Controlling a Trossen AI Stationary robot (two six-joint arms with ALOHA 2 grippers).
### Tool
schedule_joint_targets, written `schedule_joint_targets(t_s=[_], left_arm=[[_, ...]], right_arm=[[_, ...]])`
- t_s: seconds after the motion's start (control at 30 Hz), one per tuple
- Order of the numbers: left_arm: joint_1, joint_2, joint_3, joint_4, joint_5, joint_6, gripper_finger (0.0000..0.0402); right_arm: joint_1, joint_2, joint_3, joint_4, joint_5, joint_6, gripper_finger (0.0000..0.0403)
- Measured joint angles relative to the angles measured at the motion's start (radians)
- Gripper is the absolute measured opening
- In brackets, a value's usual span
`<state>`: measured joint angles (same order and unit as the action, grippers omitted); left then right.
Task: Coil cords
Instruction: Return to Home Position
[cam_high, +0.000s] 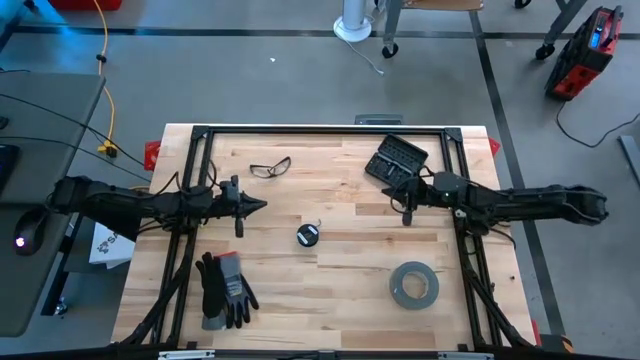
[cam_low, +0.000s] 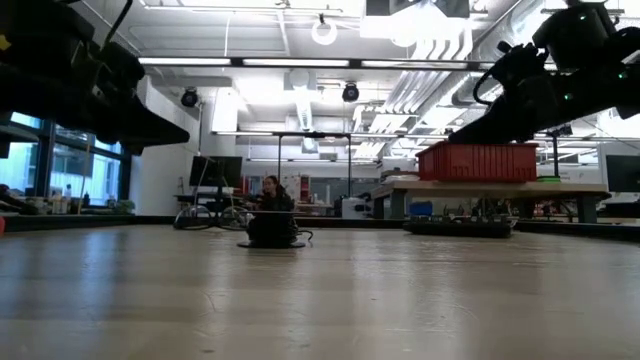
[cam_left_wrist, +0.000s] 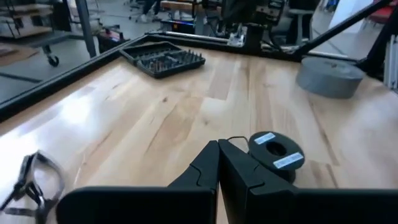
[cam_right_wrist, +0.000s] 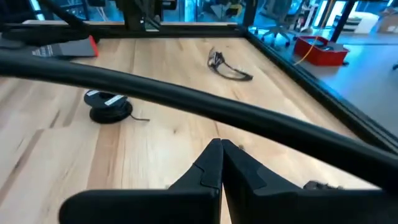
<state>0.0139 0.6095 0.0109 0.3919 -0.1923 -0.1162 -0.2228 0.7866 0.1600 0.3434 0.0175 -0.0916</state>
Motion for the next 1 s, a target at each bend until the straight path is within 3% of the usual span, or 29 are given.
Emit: schedule_joint_targets(t_s=[0.13,0.3,0.43,0.57,1.0], left_arm=[[0.000,0.003,0.000,0.027,-0.015,0.056,0.0000],[0.000,0.003,0.000,0.029,-0.036,0.102,0.0000],[0.000,0.004,0.000,0.004,-0.091,0.137,0.0000],[-0.001,0.005,0.000,-0.015,-0.103,0.044,0.0000],[-0.001,0.000,0.000,-0.036,-0.102,-0.030,0.0001]], right_arm=[[0.012,0.005,-0.043,0.025,0.000,0.030,0.0000],[0.053,0.005,-0.149,0.222,0.064,0.031,0.0000],[0.073,0.010,-0.150,0.190,0.148,0.019,0.0000],[0.072,0.013,-0.150,0.158,0.246,-0.050,0.0000],[0.072,-0.009,-0.151,0.103,0.252,-0.067,0.0000]])
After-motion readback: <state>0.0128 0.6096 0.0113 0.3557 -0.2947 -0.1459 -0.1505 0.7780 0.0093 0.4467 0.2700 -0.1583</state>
